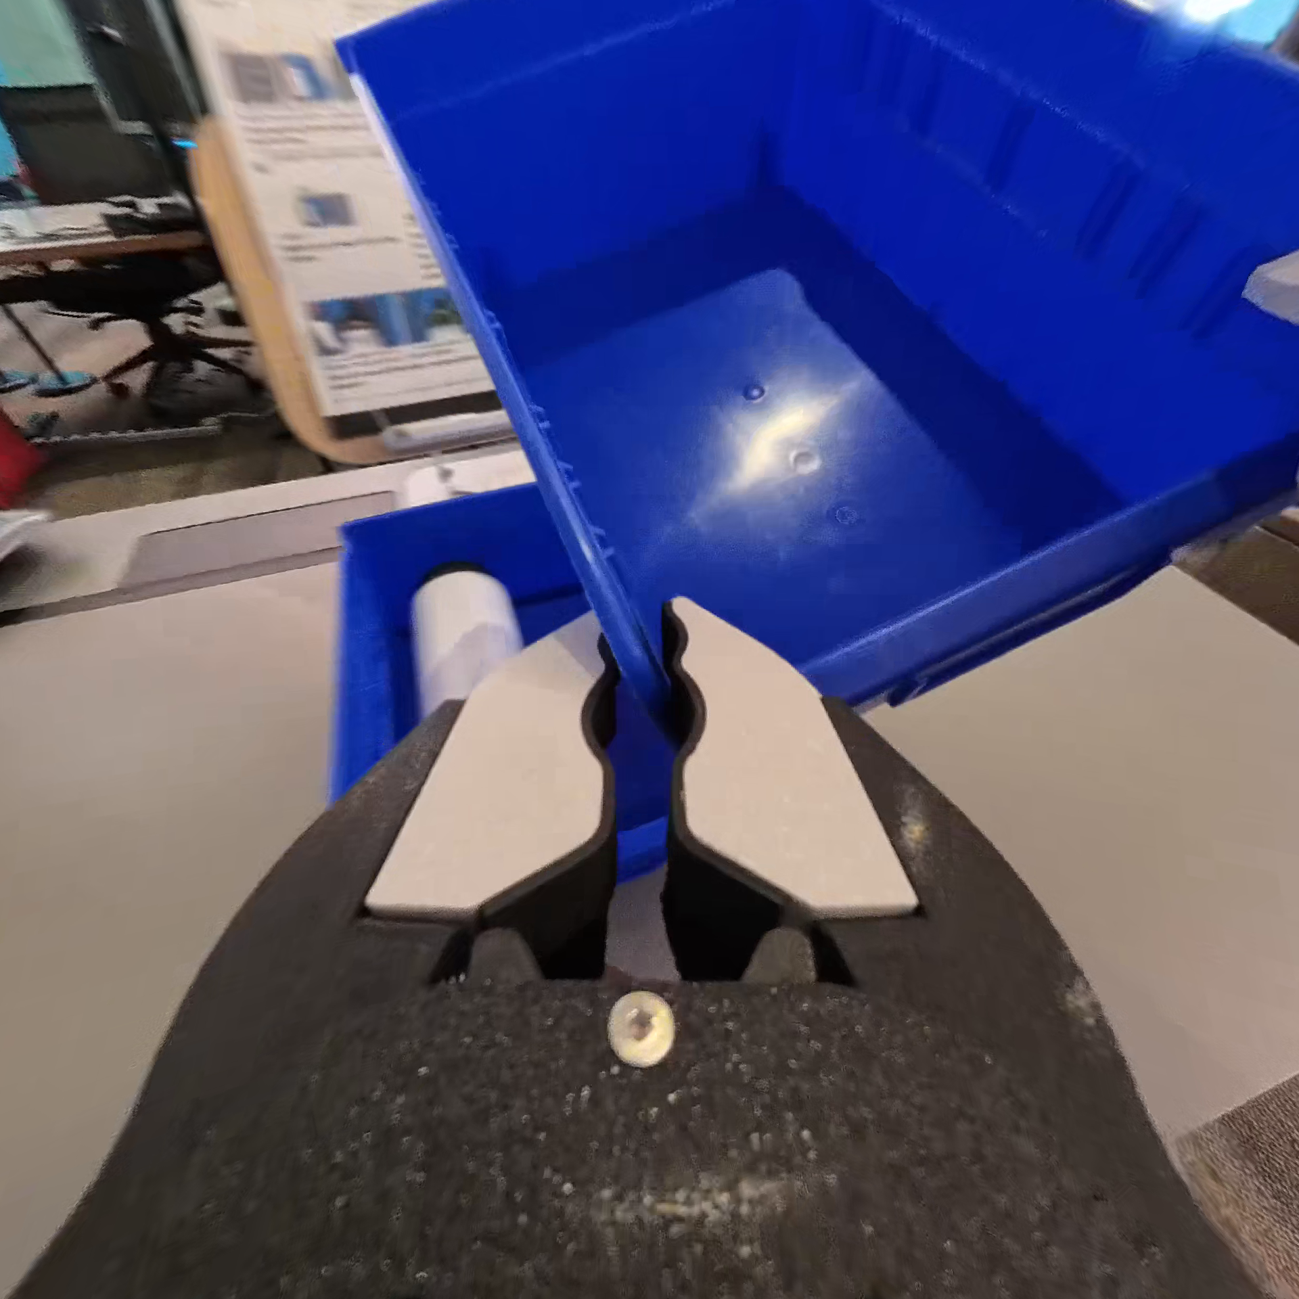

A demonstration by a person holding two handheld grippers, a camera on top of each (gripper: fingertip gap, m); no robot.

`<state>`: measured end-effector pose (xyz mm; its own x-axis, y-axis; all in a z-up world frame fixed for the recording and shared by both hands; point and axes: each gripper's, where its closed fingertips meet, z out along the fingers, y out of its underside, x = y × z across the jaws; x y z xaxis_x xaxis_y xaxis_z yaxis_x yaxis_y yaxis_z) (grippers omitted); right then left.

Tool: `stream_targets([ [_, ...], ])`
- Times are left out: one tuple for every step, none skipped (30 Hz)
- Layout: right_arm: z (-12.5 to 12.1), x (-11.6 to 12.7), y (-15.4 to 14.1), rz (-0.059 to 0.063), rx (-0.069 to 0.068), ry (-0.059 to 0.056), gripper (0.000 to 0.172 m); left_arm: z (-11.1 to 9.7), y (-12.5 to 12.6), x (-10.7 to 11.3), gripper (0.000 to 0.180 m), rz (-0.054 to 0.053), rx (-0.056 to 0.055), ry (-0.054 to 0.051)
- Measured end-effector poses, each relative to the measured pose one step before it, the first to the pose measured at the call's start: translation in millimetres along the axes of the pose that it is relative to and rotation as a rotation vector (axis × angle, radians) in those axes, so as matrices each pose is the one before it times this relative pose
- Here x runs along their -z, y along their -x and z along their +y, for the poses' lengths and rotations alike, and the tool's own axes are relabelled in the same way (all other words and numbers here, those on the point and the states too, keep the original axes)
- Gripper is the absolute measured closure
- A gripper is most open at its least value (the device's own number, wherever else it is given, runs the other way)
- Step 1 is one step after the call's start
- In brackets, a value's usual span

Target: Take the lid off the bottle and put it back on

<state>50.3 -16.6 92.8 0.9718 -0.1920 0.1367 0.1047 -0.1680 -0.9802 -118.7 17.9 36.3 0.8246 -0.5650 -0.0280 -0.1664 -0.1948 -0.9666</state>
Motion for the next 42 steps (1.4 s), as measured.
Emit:
stream_targets([
  [13.80, -8.76, -24.40, 0.0130, -0.0371, 0.0339, 0.169, 1.04, -19.02, -18.25, 0.172, 0.0137, -0.0112, 0.0165],
  [15.31, -9.86, -23.79, 0.0142, -0.0323, 0.0321, 0.169, 3.14, -18.23, -18.31, 0.172, 0.0085, -0.0170, 0.0213],
  [15.52, -10.31, -22.24, 0.0107, -0.0282, 0.0287, 0.169, 4.77, -17.33, -17.63, 0.172, 0.0038, -0.0165, 0.0254],
  [15.65, -10.14, -20.91, 0.0089, -0.0262, 0.0279, 0.168, 5.94, -17.00, -16.32, 0.172, 0.0092, 0.0014, 0.0262],
  [15.51, -9.52, -19.76, 0.0100, -0.0178, 0.0259, 0.168, 6.63, -15.82, -14.94, 0.172, 0.0141, 0.0117, 0.0231],
  [14.48, -8.39, -17.31, 0.0042, -0.0122, 0.0201, 0.168, 7.00, -13.25, -14.53, 0.172, 0.0063, 0.0025, 0.0152],
  [12.85, -7.08, -14.37, -0.0070, -0.0264, 0.0101, 0.169, 8.12, -11.54, -14.05, 0.173, 0.0041, -0.0024, 0.0158],
  [11.92, -6.05, -14.31, 0.0051, -0.0186, 0.0062, 0.169, 9.12, -10.89, -13.20, 0.173, 0.0109, -0.0014, 0.0227],
  [11.49, -6.18, -12.30, 0.0074, 0.0011, 0.0063, 0.169, 9.06, -9.10, -11.91, 0.173, 0.0060, 0.0001, 0.0226],
  [11.11, -5.87, -9.79, 0.0011, 0.0057, 0.0047, 0.169, 8.31, -7.58, -9.81, 0.173, 0.0043, 0.0001, 0.0174],
  [9.71, -5.34, -8.19, -0.0064, -0.0050, 0.0015, 0.169, 8.07, -6.54, -7.99, 0.173, 0.0038, -0.0056, 0.0145],
  [9.08, -5.18, -6.82, -0.0126, -0.0206, -0.0009, 0.169, 7.62, -5.63, -6.63, 0.173, 0.0042, -0.0078, 0.0126],
  [8.95, -5.12, -5.50, -0.0163, -0.0280, 0.0000, 0.169, 7.53, -4.92, -5.87, 0.172, 0.0063, -0.0038, 0.0123],
  [9.04, -4.96, -4.73, -0.0164, -0.0346, 0.0061, 0.168, 7.83, -4.25, -5.78, 0.172, 0.0090, -0.0010, 0.0164],
  [9.17, -5.03, -4.82, -0.0112, -0.0387, 0.0169, 0.168, 7.56, -3.87, -5.91, 0.170, 0.0171, 0.0107, 0.0153],
  [9.24, -5.12, -5.23, -0.0010, -0.0297, 0.0270, 0.168, 4.85, -3.22, -5.06, 0.169, 0.0254, 0.0264, 0.0002],
  [5.81, -4.19, -3.37, -0.0078, -0.0235, 0.0107, 0.167, 0.61, -1.09, -2.15, 0.167, 0.0202, 0.0247, -0.0191],
  [-0.65, -1.41, 1.34, -0.0310, -0.0400, -0.0235, 0.168, -0.62, 0.33, -0.06, 0.166, 0.0087, 0.0076, -0.0128],
  [-0.05, -1.11, 0.92, -0.0236, -0.0324, -0.0016, 0.166, -0.04, -0.43, 0.02, 0.165, 0.0066, -0.0029, -0.0016],
  [0.25, -0.97, 0.20, -0.0126, -0.0249, 0.0088, 0.165, 0.25, -0.97, 0.10, 0.165, 0.0054, -0.0078, 0.0003],
  [-0.05, -0.66, -0.55, -0.0038, -0.0170, 0.0074, 0.164, 0.54, -1.92, 0.17, 0.164, 0.0088, -0.0137, 0.0012],
  [-0.79, -0.69, -1.65, 0.0066, -0.0095, -0.0037, 0.164, 0.71, -2.54, 0.45, 0.163, 0.0121, -0.0197, 0.0011],
  [-0.72, -0.57, -0.78, 0.0030, 0.0049, -0.0081, 0.163, -0.08, -1.39, 0.50, 0.162, 0.0094, -0.0226, 0.0016],
  [0.02, 0.25, 1.33, -0.0062, 0.0199, -0.0017, 0.160, -1.89, 0.69, 1.85, 0.162, 0.0051, -0.0130, -0.0018],
  [-0.49, 1.16, 1.47, -0.0011, 0.0267, 0.0034, 0.157, -3.80, 1.75, 3.94, 0.159, 0.0088, 0.0050, -0.0074],
  [-4.08, 3.03, 0.58, 0.0111, 0.0365, -0.0101, 0.153, -4.47, 1.38, 6.43, 0.152, 0.0205, 0.0125, -0.0020],
  [-8.44, 5.62, 1.69, 0.0073, 0.0488, -0.0353, 0.150, -5.29, 1.14, 9.17, 0.146, 0.0286, 0.0100, -0.0015],
  [-11.58, 7.07, 1.99, 0.0071, 0.0522, -0.0519, 0.143, -6.71, 2.14, 12.12, 0.142, 0.0261, 0.0051, -0.0112],
  [-12.74, 7.84, 1.38, 0.0113, 0.0517, -0.0506, 0.137, -7.19, 3.24, 14.85, 0.137, 0.0218, -0.0005, -0.0167],
  [-13.48, 7.66, 1.38, 0.0129, 0.0471, -0.0483, 0.134, -6.97, 5.19, 17.12, 0.132, 0.0155, -0.0038, -0.0196],
  [-14.21, 6.78, 2.40, 0.0071, 0.0340, -0.0473, 0.133, -6.62, 7.91, 18.58, 0.129, 0.0047, -0.0036, -0.0269],
  [-14.84, 5.44, 4.88, -0.0059, 0.0191, -0.0442, 0.132, -5.30, 10.74, 18.73, 0.127, -0.0045, -0.0010, -0.0272],
  [-14.36, 4.04, 8.58, -0.0246, 0.0115, -0.0373, 0.131, -2.58, 13.30, 18.00, 0.125, -0.0112, 0.0016, -0.0176],
  [-13.57, 2.70, 11.80, -0.0380, 0.0067, -0.0311, 0.129, 0.18, 16.36, 16.79, 0.123, -0.0218, 0.0044, -0.0112],
  [-12.50, 1.12, 14.33, -0.0430, 0.0009, -0.0245, 0.128, 2.79, 19.43, 15.11, 0.122, -0.0337, 0.0046, -0.0073],
  [-11.17, -0.67, 16.70, -0.0463, -0.0039, -0.0187, 0.129, 5.10, 22.37, 13.18, 0.122, -0.0475, 0.0026, -0.0053],
  [-9.23, -2.78, 18.86, -0.0475, -0.0069, -0.0124, 0.128, 6.43, 24.22, 10.80, 0.122, -0.0583, -0.0015, -0.0093],
  [-6.01, -4.95, 20.97, -0.0488, -0.0061, -0.0020, 0.128, 7.79, 24.17, 8.28, 0.122, -0.0606, -0.0041, -0.0096],
  [-2.47, -7.09, 23.17, -0.0517, -0.0053, 0.0101, 0.128, 9.73, 22.53, 6.33, 0.122, -0.0557, 0.0034, 0.0018],
  [1.53, -9.42, 25.16, -0.0535, -0.0052, 0.0220, 0.128, 10.70, 19.54, 4.76, 0.122, -0.0437, 0.0157, 0.0103],
  [6.09, -11.79, 25.73, -0.0490, -0.0072, 0.0355, 0.127, 9.34, 16.78, 3.48, 0.122, -0.0341, 0.0187, 0.0038],
  [10.08, -13.80, 26.96, -0.0548, -0.0066, 0.0471, 0.123, 7.30, 14.85, 1.99, 0.122, -0.0317, 0.0084, -0.0038],
])
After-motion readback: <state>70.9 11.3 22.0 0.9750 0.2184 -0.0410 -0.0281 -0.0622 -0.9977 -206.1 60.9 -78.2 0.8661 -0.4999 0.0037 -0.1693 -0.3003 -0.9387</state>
